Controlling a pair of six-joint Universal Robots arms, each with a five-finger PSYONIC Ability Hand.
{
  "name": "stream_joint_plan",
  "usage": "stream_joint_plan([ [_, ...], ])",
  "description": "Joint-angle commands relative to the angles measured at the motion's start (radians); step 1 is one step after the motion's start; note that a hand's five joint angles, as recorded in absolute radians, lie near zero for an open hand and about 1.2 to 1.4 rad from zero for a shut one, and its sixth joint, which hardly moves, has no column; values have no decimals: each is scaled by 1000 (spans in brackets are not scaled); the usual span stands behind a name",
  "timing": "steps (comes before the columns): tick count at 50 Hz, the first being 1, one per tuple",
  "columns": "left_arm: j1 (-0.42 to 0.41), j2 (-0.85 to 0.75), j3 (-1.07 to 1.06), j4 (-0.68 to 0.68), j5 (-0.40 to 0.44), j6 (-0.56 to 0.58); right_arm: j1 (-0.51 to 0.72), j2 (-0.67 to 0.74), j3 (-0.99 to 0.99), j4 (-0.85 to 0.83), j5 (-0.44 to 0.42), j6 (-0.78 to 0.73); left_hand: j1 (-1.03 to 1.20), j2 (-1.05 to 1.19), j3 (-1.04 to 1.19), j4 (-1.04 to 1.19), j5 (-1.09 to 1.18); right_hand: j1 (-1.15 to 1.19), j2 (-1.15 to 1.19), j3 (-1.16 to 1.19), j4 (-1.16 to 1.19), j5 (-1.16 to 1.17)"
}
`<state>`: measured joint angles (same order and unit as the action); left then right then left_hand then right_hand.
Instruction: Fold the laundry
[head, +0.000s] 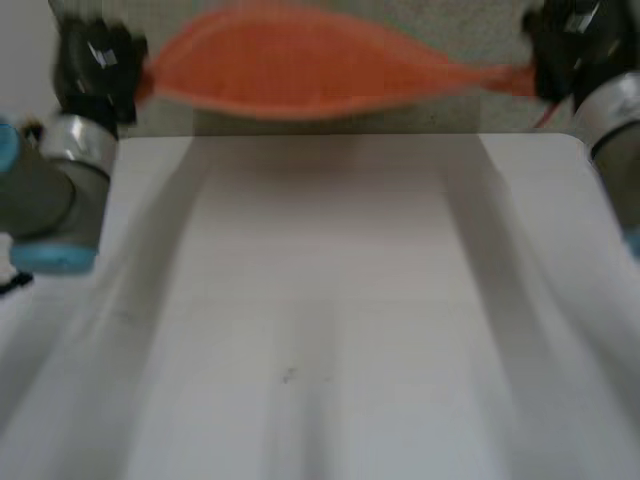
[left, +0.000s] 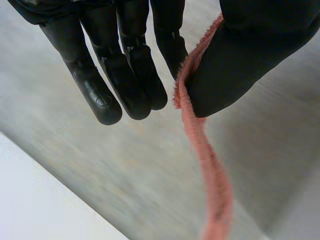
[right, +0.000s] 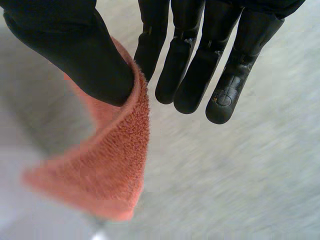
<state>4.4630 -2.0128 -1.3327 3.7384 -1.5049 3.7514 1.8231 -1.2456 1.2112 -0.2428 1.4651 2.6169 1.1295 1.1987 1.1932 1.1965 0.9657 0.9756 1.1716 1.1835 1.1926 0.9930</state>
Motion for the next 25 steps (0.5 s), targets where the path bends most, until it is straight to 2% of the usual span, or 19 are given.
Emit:
stream_joint_plan([
  [1, -1, -145, -112, -2, 3, 2, 1, 223, 84, 19, -19, -12, 267, 198, 203, 200, 256, 421, 225, 213, 204, 229],
  [7, -4, -211, -170, -20, 0, 7, -4, 360, 93, 49, -15, -28, 267, 198, 203, 200, 256, 421, 225, 213, 204, 229],
  [13, 5, -141, -311, -95, -5, 16, -14, 361, 99, 178, -14, -61, 267, 198, 203, 200, 256, 421, 225, 213, 204, 229],
  [15, 5, -115, -333, -116, -5, 15, -15, 316, 99, 296, -14, -93, 267, 198, 203, 200, 256, 421, 225, 213, 204, 229],
  [16, 10, -37, -401, -190, -6, 15, -15, 296, 100, 340, -14, -107, 267, 198, 203, 200, 256, 421, 225, 213, 204, 229],
  [19, 25, 38, -463, -282, -6, 19, -15, 216, 120, 541, -12, -172, 267, 198, 203, 200, 256, 421, 225, 213, 204, 229],
  [21, 36, 123, -517, -402, -8, 42, -18, 177, 145, 633, -11, -208, 267, 198, 203, 200, 256, 421, 225, 213, 204, 229],
  [23, 45, 187, -545, -491, -6, 65, -47, 80, 221, 768, -8, -308, 267, 198, 203, 200, 256, 421, 225, 213, 204, 229],
  [25, 55, 271, -575, -622, -2, 103, -73, 29, 272, 804, -6, -369, 267, 198, 203, 200, 256, 421, 225, 213, 204, 229],
])
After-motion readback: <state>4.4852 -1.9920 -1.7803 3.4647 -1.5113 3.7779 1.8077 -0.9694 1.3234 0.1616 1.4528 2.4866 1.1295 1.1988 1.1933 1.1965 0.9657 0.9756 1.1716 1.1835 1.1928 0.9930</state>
